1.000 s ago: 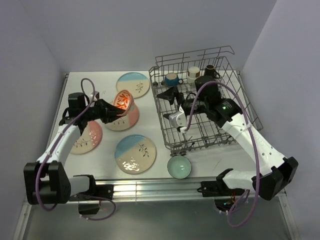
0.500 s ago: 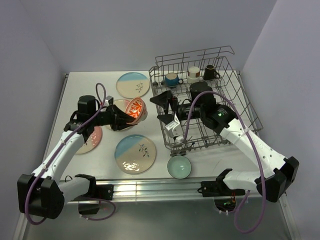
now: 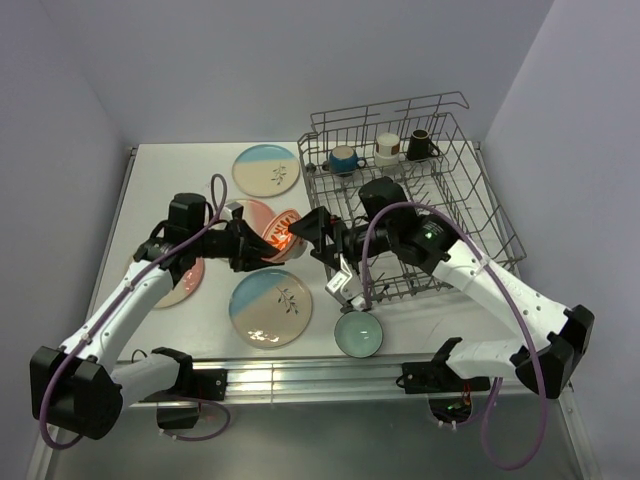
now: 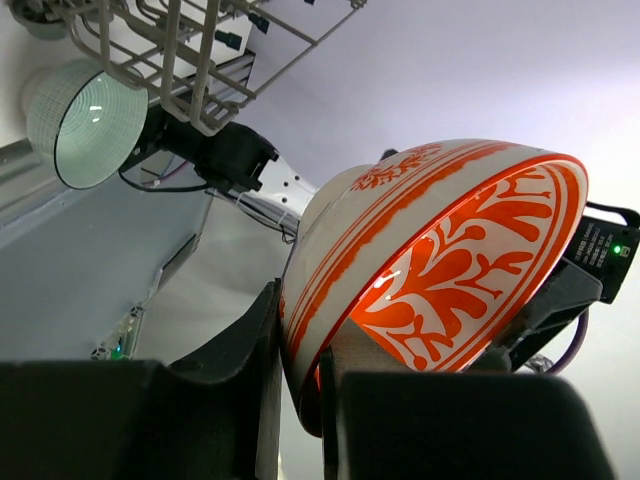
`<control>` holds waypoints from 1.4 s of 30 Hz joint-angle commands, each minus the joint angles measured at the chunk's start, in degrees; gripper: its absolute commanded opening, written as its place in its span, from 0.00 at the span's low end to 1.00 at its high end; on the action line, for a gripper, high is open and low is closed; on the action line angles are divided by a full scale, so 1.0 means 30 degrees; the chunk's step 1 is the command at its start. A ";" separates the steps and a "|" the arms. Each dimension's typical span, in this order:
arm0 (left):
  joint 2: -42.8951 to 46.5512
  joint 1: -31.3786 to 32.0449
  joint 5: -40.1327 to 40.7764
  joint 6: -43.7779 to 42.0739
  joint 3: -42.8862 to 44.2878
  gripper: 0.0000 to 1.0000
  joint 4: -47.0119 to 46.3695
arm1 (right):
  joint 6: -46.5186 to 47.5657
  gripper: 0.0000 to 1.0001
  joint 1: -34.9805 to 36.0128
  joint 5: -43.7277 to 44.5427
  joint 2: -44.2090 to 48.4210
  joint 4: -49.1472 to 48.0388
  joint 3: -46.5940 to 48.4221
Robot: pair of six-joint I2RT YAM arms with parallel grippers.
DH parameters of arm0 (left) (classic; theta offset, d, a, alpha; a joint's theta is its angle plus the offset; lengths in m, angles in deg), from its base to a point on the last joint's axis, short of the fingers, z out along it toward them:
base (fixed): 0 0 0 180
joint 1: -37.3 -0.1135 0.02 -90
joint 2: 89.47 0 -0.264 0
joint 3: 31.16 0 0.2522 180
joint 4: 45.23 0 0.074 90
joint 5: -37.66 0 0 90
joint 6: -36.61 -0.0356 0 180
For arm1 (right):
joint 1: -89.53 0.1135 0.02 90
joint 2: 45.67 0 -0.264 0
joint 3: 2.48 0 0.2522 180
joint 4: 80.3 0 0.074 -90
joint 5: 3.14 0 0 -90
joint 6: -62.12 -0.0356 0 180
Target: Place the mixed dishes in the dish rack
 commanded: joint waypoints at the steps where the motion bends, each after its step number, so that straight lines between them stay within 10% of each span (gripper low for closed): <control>1: 0.0456 0.0407 -0.1196 -0.0139 0.1327 0.00 -0.0078 | 0.1027 1.00 0.0416 0.0453 -0.0280 0.1134 0.0774; 13: 0.0076 0.2077 -0.0962 -0.0080 0.1854 0.00 0.0625 | 0.0324 0.97 0.1706 0.1770 -0.2387 0.2390 0.2847; 32: -0.1272 0.2196 -0.0728 -0.2630 0.2529 0.01 0.3176 | 0.1057 0.33 0.1882 0.3119 -0.3092 0.5820 0.4171; 42: -0.1274 0.2196 -0.0698 -0.2689 0.3114 0.39 0.3176 | -0.0671 0.22 0.1853 0.2621 -0.2712 0.4885 0.3440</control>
